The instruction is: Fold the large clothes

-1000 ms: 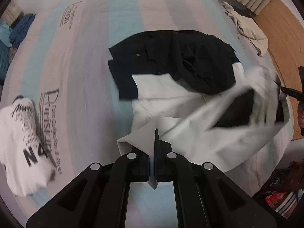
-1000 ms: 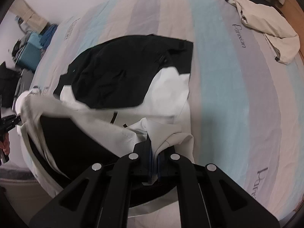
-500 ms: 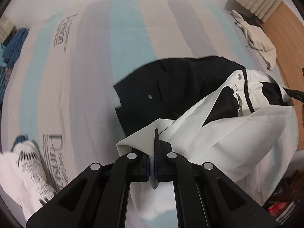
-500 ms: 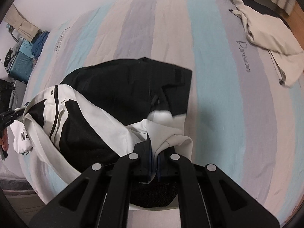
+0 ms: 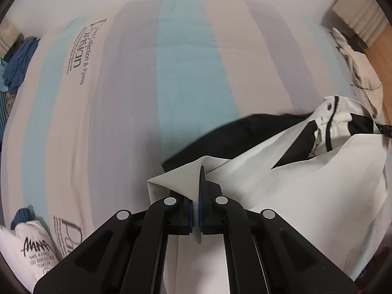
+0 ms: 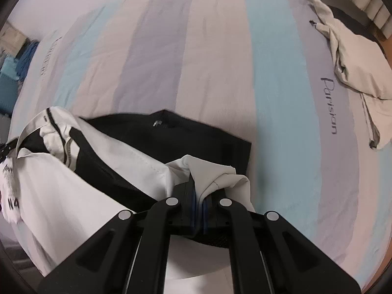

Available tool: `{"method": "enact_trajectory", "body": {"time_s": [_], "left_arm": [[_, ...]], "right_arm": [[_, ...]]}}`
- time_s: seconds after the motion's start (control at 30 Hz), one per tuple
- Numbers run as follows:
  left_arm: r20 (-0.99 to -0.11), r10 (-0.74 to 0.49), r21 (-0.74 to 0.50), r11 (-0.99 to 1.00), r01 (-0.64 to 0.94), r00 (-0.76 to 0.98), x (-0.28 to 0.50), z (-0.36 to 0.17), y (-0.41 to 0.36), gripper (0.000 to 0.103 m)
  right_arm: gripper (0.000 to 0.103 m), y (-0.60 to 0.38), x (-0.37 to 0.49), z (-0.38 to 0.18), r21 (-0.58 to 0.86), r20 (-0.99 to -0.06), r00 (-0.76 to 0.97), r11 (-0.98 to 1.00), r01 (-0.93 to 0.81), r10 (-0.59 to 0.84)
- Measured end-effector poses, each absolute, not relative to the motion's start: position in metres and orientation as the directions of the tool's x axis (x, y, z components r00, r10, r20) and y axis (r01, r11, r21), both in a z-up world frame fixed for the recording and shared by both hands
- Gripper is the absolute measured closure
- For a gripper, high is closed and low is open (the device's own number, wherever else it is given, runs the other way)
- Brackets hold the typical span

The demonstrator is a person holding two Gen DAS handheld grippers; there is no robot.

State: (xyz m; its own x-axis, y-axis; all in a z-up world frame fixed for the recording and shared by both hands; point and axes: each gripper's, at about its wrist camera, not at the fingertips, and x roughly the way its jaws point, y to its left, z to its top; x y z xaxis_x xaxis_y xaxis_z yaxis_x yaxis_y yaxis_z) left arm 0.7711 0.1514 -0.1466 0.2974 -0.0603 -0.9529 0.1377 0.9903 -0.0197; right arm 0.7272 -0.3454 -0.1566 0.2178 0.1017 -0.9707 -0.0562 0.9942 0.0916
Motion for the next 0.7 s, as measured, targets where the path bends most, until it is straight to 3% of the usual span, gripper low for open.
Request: {"method": "enact_trajectory", "body": {"time_s": [0.7], "left_arm": [[-0.963, 0.085, 0.12, 0.985, 0.123, 0.255, 0.821, -0.235, 0.15, 0.101]], "right_arm": [[0.1, -0.338, 0.772, -0.24, 0.057, -0.989, 0.134, 0.998, -0.018, 0.059]]}}
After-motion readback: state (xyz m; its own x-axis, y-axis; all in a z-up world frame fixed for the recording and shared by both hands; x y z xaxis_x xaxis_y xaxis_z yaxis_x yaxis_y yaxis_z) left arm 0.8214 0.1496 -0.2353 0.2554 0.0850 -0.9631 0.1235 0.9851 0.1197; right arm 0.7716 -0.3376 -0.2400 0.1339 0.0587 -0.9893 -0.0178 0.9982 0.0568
